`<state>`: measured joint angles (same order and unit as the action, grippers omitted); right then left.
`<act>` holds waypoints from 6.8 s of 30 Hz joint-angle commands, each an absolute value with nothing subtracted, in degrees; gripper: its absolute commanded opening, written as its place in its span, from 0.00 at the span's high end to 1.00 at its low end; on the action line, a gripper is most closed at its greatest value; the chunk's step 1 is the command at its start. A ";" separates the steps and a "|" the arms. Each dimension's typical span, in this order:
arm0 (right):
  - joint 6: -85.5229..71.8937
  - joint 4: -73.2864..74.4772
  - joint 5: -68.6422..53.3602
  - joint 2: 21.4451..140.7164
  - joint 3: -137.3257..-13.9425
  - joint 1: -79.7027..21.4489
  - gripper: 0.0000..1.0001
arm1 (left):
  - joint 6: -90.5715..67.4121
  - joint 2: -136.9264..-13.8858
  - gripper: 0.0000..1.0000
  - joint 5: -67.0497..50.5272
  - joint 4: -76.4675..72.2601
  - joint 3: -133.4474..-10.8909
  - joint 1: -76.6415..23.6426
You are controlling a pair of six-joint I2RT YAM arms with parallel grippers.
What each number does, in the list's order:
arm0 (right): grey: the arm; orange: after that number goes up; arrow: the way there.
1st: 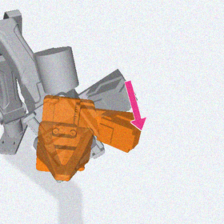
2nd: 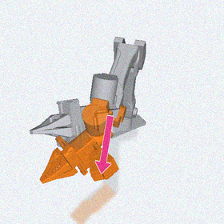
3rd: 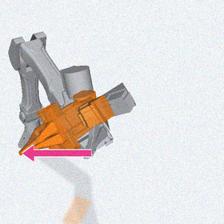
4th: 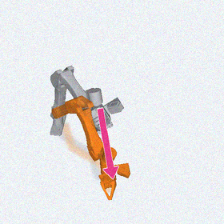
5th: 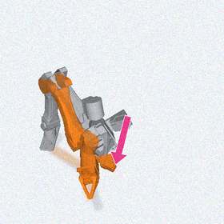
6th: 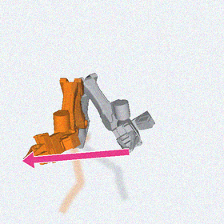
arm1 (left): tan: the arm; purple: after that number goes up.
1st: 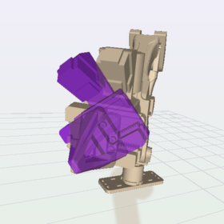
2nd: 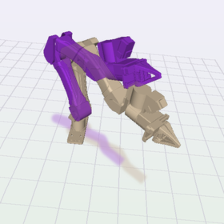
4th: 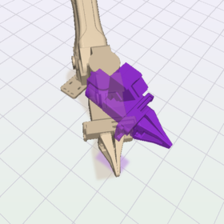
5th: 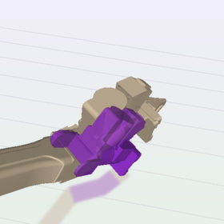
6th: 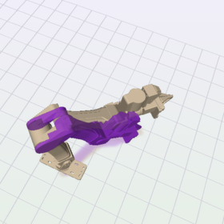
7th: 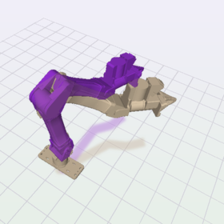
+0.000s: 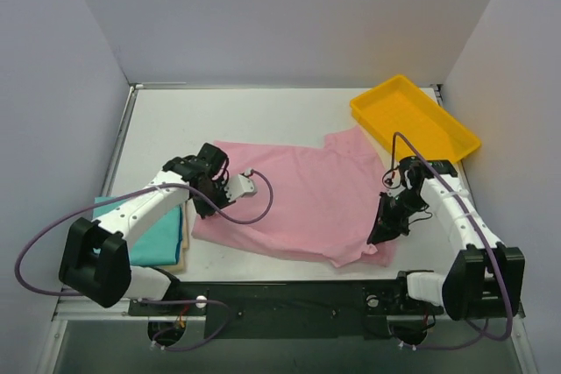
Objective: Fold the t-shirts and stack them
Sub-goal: Fold the flattened tshirt in 1/3 of the way
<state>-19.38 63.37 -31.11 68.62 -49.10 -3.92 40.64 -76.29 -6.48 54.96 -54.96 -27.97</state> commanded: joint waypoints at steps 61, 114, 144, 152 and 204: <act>-39.55 32.79 -7.65 70.22 -29.71 4.48 0.70 | 60.29 -78.31 0.59 -4.66 38.15 -40.87 -26.89; -14.94 39.02 -6.24 99.05 -60.47 -22.94 1.00 | 46.32 -75.50 0.52 -2.90 44.30 -41.57 -33.31; -4.14 41.31 8.68 107.04 -70.92 -34.54 1.00 | 45.97 -76.64 0.52 -3.69 44.74 -41.84 -32.26; 3.78 42.45 14.15 113.37 -80.76 -33.40 1.00 | 46.32 -76.46 0.52 -3.34 44.65 -41.57 -32.08; -6.33 41.49 -8.34 113.12 -100.10 -22.51 0.94 | 33.06 -82.96 0.51 -7.90 48.60 -61.85 -26.21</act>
